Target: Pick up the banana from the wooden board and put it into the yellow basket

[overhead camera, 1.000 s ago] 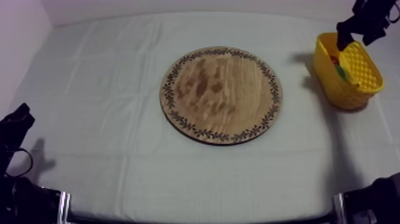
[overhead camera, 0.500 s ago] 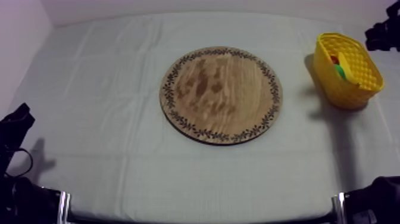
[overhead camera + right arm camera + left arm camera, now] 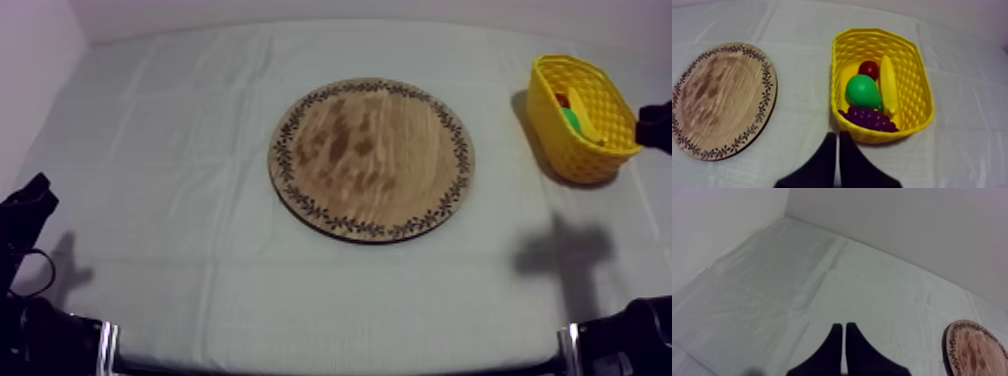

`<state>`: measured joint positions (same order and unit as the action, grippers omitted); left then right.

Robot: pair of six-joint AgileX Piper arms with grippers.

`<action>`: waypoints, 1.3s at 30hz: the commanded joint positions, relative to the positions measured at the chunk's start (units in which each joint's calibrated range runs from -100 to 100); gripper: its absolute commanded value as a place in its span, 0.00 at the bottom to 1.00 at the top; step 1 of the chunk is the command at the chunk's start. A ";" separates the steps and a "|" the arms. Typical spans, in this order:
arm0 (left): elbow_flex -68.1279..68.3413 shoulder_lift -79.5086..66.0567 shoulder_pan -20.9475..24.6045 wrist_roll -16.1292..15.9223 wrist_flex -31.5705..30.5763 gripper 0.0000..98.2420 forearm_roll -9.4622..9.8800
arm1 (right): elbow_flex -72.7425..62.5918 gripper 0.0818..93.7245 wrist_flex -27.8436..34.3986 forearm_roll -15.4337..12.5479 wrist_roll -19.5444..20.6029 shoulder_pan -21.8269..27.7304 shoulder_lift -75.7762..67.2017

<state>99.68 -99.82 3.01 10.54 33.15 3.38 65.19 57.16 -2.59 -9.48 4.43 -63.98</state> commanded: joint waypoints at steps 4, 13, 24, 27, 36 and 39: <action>-0.01 0.00 -0.01 -0.01 -0.01 0.00 0.01 | 9.52 0.01 -1.54 -5.58 -3.96 0.46 -14.93; -0.01 0.00 -0.01 0.01 -0.01 0.00 0.01 | 20.65 0.03 -6.23 -7.33 -4.68 -1.94 -25.12; -0.01 0.00 -0.01 0.03 -0.01 0.00 0.01 | 29.74 0.01 -10.03 -2.49 3.43 -5.96 -30.97; -0.01 0.00 -0.01 0.03 -0.01 0.00 0.01 | 31.82 0.01 -13.61 -0.35 5.83 -6.87 -31.50; -0.01 0.00 -0.01 0.04 -0.01 0.00 0.01 | 34.16 0.00 -18.29 1.05 -0.98 -8.81 -31.76; -0.01 0.00 -0.01 0.04 -0.01 0.00 0.01 | 34.30 0.00 -18.72 1.11 -2.74 -8.95 -31.77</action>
<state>99.68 -99.82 3.01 10.57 33.15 3.38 99.43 38.36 -1.48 -6.48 -4.49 -95.75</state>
